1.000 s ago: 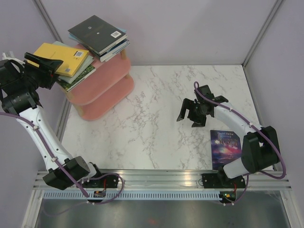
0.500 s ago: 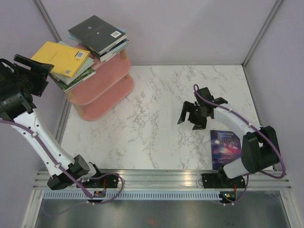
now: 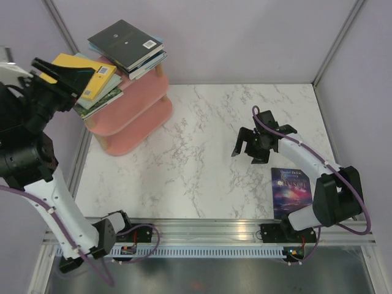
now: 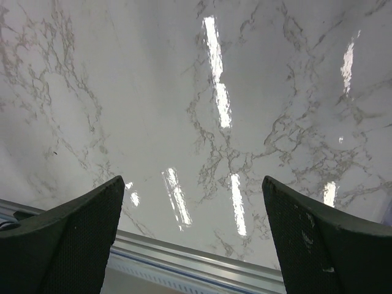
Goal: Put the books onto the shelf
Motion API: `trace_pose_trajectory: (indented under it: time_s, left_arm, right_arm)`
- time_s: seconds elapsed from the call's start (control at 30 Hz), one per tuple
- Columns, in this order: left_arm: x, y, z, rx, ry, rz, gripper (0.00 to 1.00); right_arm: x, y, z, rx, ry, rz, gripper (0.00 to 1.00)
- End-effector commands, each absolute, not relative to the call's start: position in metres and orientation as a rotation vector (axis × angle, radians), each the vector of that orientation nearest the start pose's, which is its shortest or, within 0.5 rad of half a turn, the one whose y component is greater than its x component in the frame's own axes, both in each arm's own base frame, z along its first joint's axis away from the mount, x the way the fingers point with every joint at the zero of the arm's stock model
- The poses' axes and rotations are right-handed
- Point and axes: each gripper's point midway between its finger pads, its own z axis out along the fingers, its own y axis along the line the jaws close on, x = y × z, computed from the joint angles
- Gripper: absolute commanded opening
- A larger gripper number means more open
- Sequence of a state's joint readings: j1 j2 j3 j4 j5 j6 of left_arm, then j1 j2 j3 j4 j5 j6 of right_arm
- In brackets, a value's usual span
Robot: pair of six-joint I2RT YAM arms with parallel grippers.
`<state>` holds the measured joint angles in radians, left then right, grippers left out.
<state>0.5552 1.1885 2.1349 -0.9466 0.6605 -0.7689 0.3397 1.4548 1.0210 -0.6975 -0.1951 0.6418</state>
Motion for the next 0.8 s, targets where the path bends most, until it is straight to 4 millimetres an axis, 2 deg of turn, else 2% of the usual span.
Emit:
trace_pose_trajectory:
  time_s: [0.0,0.03,0.07,0.13,0.17,0.23,0.27,0.3,0.33,0.37,0.4,0.43,0.47,0.5,0.53,0.57,0.6,0.67,0.7,0.77]
  left_arm:
    - [0.271,-0.064,0.54,-0.36,1.654,-0.902,0.68]
    - [0.276,-0.082,0.53,-0.334,1.697,-0.931,0.68]
    - [0.274,-0.12,0.522,-0.254,1.745,-0.987,0.68]
    - [0.286,-0.154,0.49,-0.223,1.845,-0.993,0.69]
    - [0.276,-0.194,0.47,-0.125,1.923,-1.06,0.7]
    - [0.271,-0.232,0.443,-0.042,2.004,-1.106,0.72]
    - [0.258,-0.263,0.426,0.039,2.064,-1.156,0.74]
    - [0.258,-0.282,0.402,0.076,2.102,-1.176,0.75]
    - [0.253,-0.298,0.388,0.114,2.126,-1.203,0.77]
    - [0.239,-0.324,0.372,0.178,2.169,-1.283,0.79]
    - [0.237,-0.34,0.351,0.209,2.183,-1.322,0.79]
    - [0.228,-0.354,0.34,0.253,2.198,-1.376,0.79]
    - [0.217,-0.37,0.309,0.274,2.277,-1.408,0.79]
    - [0.211,-0.38,0.297,0.295,2.304,-1.439,0.79]
    - [0.204,-0.392,0.295,0.347,2.282,-1.508,0.79]
    - [0.19,-0.4,0.275,0.368,2.338,-1.531,0.79]
    - [0.187,-0.409,0.257,0.385,2.39,-1.526,0.79]
    - [0.167,-0.417,0.235,0.449,2.456,-1.534,0.79]
    - [0.162,-0.42,0.223,0.459,2.495,-1.528,0.79]
    - [0.15,-0.421,0.207,0.466,2.544,-1.544,0.79]
  right_arm:
    - [0.3,0.148,0.125,0.365,2.656,0.488,0.97]
    - [0.303,0.143,0.125,0.375,2.654,0.466,0.97]
    - [0.305,0.134,0.126,0.394,2.654,0.412,0.97]
    - [0.315,0.116,0.134,0.437,2.629,0.325,0.97]
    - [0.314,0.098,0.133,0.48,2.629,0.228,0.97]
    - [0.32,0.069,0.14,0.563,2.6,0.135,0.98]
    - [0.317,0.057,0.139,0.597,2.604,0.079,0.98]
    - [0.318,0.036,0.14,0.659,2.582,0.004,0.98]
    - [0.317,0.024,0.138,0.691,2.579,-0.048,0.98]
    - [0.312,0.013,0.136,0.736,2.584,-0.096,0.98]
    - [0.31,-0.007,0.135,0.8,2.558,-0.177,0.98]
    - [0.308,-0.017,0.132,0.835,2.552,-0.224,0.98]
    - [0.306,-0.027,0.13,0.871,2.542,-0.265,0.98]
    - [0.302,-0.05,0.131,0.937,2.505,-0.352,0.98]
    - [0.299,-0.06,0.129,0.969,2.498,-0.396,0.98]
    - [0.293,-0.071,0.125,1.001,2.495,-0.446,0.98]
    - [0.286,-0.09,0.122,1.077,2.472,-0.496,0.98]
    - [0.27,-0.112,0.111,1.168,2.467,-0.575,0.98]
    - [0.259,-0.129,0.106,1.267,2.441,-0.601,0.98]
    - [0.24,-0.137,0.088,1.363,2.459,-0.608,0.98]
